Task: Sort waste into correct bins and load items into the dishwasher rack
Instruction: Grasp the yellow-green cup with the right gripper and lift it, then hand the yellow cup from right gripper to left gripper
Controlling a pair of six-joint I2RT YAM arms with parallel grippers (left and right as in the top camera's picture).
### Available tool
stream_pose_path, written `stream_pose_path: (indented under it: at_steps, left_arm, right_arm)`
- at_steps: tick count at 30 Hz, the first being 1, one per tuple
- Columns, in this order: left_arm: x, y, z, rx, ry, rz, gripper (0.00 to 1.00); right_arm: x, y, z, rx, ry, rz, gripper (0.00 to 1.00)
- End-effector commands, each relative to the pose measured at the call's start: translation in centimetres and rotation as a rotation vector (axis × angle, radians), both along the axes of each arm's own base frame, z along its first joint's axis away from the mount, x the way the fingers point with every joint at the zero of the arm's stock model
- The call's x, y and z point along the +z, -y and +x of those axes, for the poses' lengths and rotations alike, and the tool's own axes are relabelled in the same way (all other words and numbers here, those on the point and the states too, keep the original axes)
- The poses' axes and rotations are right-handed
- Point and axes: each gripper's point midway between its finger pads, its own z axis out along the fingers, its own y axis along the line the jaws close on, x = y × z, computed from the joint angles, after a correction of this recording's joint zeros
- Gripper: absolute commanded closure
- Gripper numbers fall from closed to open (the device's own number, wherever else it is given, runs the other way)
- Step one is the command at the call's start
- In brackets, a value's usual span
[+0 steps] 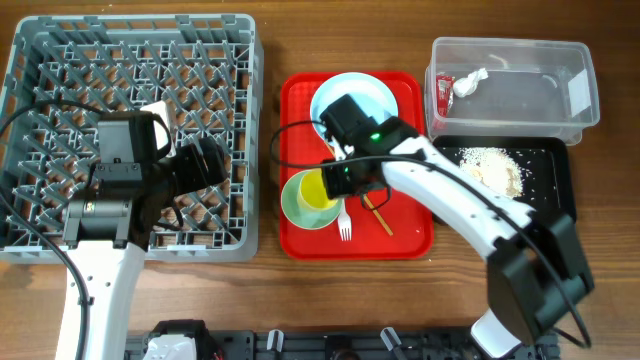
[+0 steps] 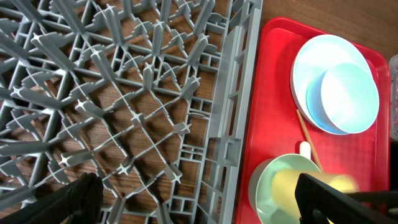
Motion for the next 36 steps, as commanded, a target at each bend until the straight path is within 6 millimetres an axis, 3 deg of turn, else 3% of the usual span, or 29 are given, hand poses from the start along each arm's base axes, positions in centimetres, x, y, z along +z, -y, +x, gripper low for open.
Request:
stream_pose_path:
  at_steps: [1, 4, 8, 14, 21, 27, 34, 36]
  left_arm:
    - [0.9, 0.7, 0.3, -0.032, 0.027, -0.03, 0.0]
    - [1.9, 3.2, 0.5, -0.112, 0.055, -0.163, 0.0]
    - [3.4, 5.5, 1.8, -0.111, 0.094, -0.342, 0.0]
    - [5.6, 10.4, 2.9, -0.353, 0.129, -0.6, 0.0]
    - [6.5, 14.2, 2.5, -0.588, 0.096, -0.819, 0.0]
    - [8.7, 17.7, 1.2, -0.845, 0.156, -0.917, 0.0]
    - [10.8, 20.2, -0.4, -1.019, 0.233, -0.934, 0.0]
    - [11.1, 20.6, -0.7, -1.043, 0.238, -0.937, 0.06]
  right_arm:
    - [8.7, 1.8, 3.6, -0.095, 0.222, 0.122, 0.96]
    - [11.7, 4.6, 4.8, -0.18, 0.295, 0.161, 0.96]
    - [13.2, 6.2, 5.6, -0.236, 0.272, 0.266, 0.96]
    - [14.3, 4.0, 5.5, -0.166, 0.162, 0.516, 0.96]
    - [18.0, -0.1, 4.1, 0.039, 0.087, 0.832, 0.96]
    - [18.9, -0.8, 3.3, 0.094, 0.047, 0.908, 0.96]
    - [19.7, -1.1, 2.8, 0.13, 0.037, 0.952, 0.96]
    - [19.8, -1.2, 2.7, 0.133, 0.037, 0.954, 0.96]
